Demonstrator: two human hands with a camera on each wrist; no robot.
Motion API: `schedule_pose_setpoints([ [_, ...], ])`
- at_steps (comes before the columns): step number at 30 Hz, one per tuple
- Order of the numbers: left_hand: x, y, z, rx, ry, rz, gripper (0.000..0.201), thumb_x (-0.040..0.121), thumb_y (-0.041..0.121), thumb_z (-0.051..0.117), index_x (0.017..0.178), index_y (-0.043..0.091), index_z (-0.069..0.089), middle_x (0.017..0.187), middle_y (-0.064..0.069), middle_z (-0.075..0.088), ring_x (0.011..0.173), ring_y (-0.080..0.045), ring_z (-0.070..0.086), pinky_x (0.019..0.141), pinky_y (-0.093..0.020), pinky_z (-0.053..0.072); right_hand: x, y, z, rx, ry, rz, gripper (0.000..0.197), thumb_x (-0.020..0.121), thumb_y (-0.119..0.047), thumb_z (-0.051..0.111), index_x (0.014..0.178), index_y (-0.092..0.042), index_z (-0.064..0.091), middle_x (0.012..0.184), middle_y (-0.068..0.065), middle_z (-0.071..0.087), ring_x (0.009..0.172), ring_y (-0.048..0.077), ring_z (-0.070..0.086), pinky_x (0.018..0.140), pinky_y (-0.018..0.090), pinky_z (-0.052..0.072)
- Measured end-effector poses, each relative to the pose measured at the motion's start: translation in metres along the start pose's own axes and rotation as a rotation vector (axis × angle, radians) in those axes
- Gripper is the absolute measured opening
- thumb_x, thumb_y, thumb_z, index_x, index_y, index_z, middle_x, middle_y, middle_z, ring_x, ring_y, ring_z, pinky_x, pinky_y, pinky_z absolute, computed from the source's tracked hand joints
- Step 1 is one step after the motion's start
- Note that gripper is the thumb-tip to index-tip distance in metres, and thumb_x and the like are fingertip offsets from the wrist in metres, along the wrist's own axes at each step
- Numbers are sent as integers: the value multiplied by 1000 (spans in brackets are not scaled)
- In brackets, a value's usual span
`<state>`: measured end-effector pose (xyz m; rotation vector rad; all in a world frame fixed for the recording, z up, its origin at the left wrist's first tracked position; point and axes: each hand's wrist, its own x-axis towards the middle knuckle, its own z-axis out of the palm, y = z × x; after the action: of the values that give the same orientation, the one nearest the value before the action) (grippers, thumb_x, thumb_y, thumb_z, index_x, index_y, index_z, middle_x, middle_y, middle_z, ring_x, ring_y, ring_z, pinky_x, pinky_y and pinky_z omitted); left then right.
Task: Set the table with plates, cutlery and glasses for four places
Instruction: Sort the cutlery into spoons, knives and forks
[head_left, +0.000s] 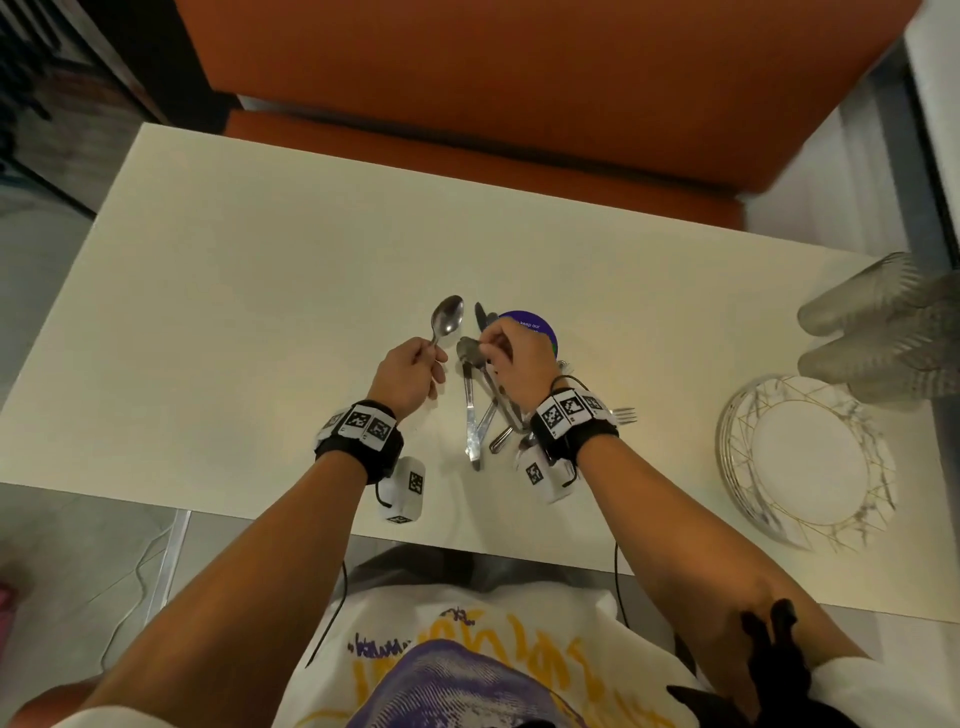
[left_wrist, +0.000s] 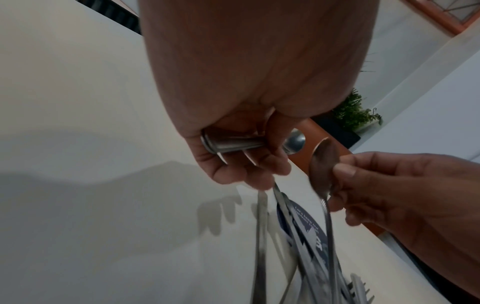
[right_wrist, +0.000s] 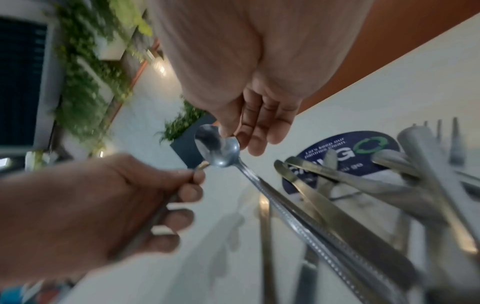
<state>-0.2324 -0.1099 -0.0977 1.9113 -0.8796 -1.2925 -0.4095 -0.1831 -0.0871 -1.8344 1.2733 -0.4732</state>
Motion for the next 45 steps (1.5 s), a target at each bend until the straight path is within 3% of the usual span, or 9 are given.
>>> schedule_pose_setpoints([
  [7, 4, 21, 5, -184, -81, 3, 28, 110, 14, 43, 104, 8, 69, 97, -14, 79, 83, -27, 76, 75, -42, 60, 13, -27, -19, 450, 313, 310, 3, 94, -12, 65, 96, -13, 66, 78, 9, 75, 63, 20, 71, 62, 34, 62],
  [11, -2, 38, 14, -297, -185, -41, 25, 108, 17, 51, 112, 3, 70, 97, -24, 77, 86, -42, 76, 79, -51, 64, 16, -36, -23, 636, 386, 519, 6, 93, -8, 64, 98, -8, 67, 72, 13, 76, 65, 28, 75, 70, 45, 64],
  [16, -7, 50, 19, -318, -295, -75, 23, 105, 19, 54, 112, 10, 74, 83, -20, 71, 58, -31, 64, 51, -33, 51, 10, -36, -21, 669, 470, 607, 5, 90, -7, 67, 95, -7, 68, 71, 12, 76, 64, 27, 76, 69, 42, 65],
  [19, -2, 46, 20, -319, -296, -94, 27, 104, 19, 50, 109, 18, 76, 73, -12, 62, 47, -21, 47, 48, -28, 28, 5, -36, -21, 589, 483, 613, 7, 89, -10, 67, 96, -10, 69, 72, 8, 76, 61, 22, 75, 64, 37, 65],
  [25, 2, 43, 13, -263, -349, -117, 36, 100, 21, 43, 109, 11, 77, 64, -4, 50, 44, -16, 33, 43, -23, 20, 4, -28, -12, 355, 490, 546, 5, 79, -25, 71, 83, -24, 67, 76, -2, 76, 70, 18, 75, 69, 39, 64],
  [28, 3, 43, 9, -189, -352, -116, 37, 99, 18, 40, 95, 17, 76, 60, 0, 44, 43, -15, 28, 44, -22, 18, 3, -31, -10, 366, 477, 524, 16, 81, -17, 69, 94, -24, 64, 80, -1, 74, 69, 21, 75, 67, 42, 64],
  [33, 10, 41, 1, -157, -379, -128, 32, 99, 18, 39, 90, 14, 69, 61, 0, 39, 38, -12, 26, 39, -19, 19, -1, -40, -22, 244, 356, 340, 34, 94, -20, 62, 127, -27, 61, 90, -1, 72, 77, 16, 72, 72, 29, 62],
  [39, 21, 52, 1, -105, -460, -111, 28, 99, 19, 40, 85, 13, 64, 58, 0, 39, 39, -12, 25, 39, -19, 19, 11, -30, -43, 23, 265, 166, 30, 95, -4, 56, 111, -19, 76, 93, 5, 78, 68, 14, 73, 71, 29, 62],
  [45, 54, 77, 21, 142, -368, 132, 16, 97, 22, 62, 87, 14, 70, 68, 2, 63, 52, -16, 50, 47, -23, 36, 35, -11, -66, 96, 366, 295, 20, 93, -12, 61, 103, -21, 75, 76, 3, 76, 63, 18, 74, 72, 38, 63],
])
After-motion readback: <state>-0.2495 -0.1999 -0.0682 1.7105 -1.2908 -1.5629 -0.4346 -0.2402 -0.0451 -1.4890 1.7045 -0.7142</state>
